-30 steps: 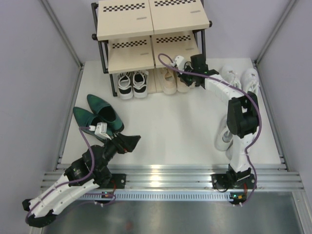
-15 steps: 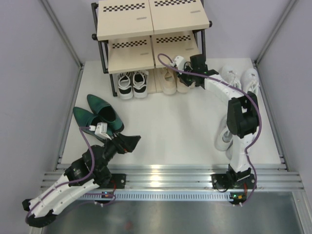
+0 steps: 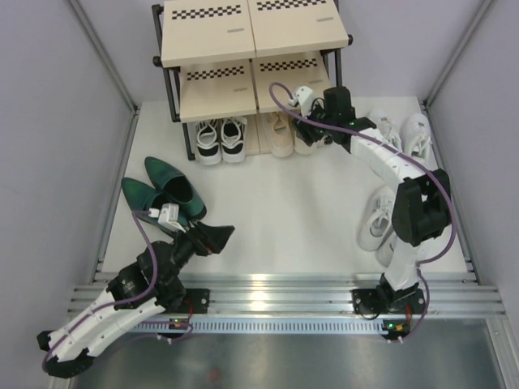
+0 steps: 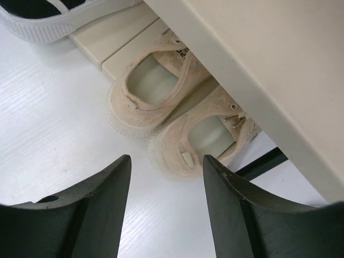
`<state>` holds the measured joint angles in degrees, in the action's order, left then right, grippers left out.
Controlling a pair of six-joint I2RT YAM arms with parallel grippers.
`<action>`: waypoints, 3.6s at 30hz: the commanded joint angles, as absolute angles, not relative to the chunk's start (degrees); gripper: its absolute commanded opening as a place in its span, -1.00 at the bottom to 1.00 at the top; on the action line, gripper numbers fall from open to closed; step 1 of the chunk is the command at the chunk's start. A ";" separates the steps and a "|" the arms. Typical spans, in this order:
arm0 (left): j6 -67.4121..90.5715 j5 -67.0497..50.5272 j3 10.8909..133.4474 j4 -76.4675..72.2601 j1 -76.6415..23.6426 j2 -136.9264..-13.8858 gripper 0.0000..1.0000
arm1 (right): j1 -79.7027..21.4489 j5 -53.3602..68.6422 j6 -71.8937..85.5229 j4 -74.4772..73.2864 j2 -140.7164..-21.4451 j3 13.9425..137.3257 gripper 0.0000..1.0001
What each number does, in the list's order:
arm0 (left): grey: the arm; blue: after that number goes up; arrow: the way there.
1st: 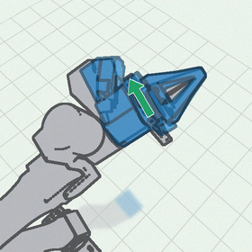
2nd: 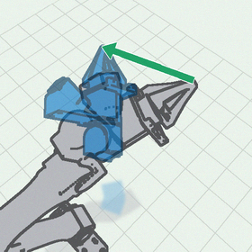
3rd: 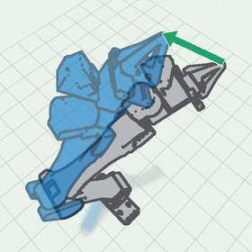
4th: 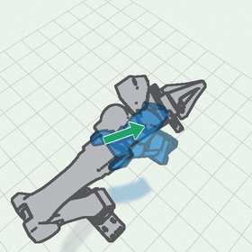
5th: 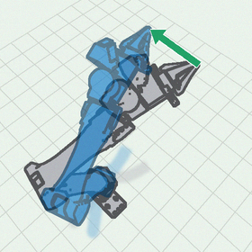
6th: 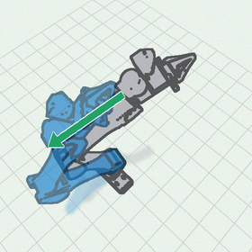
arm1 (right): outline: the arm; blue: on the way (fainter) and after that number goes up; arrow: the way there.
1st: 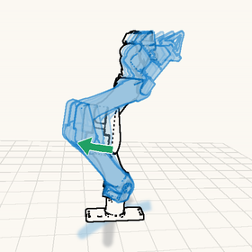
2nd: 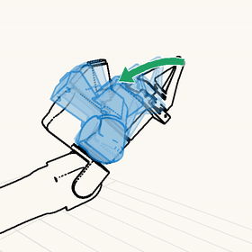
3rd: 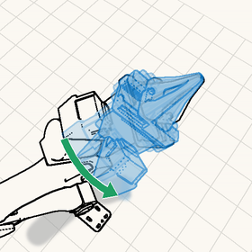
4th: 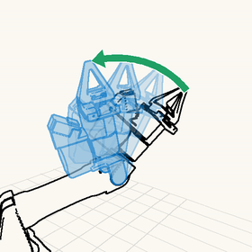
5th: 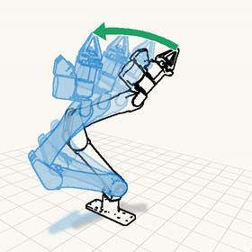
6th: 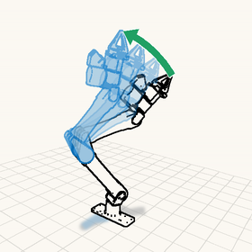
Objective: Place and organize the shoes onto the shoe shelf
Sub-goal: Adjust the shoe at the shoe shelf.
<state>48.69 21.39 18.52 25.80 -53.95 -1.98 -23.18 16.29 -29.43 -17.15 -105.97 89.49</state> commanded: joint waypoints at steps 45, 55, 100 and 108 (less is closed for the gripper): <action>49.48 21.27 18.37 25.66 -53.96 -1.32 0.96 | -23.55 -2.55 8.08 11.08 -111.71 79.10 0.47; 49.92 20.83 18.46 25.66 -53.96 -1.32 0.96 | -23.38 -0.79 6.77 9.67 -113.03 80.07 0.01; 49.13 20.04 19.42 25.66 -53.96 -1.32 0.96 | -22.50 4.84 -5.62 5.36 -106.35 79.02 0.46; 47.73 20.57 21.09 25.75 -53.96 -1.41 0.96 | -22.41 4.57 -9.22 0.36 -95.83 74.98 0.73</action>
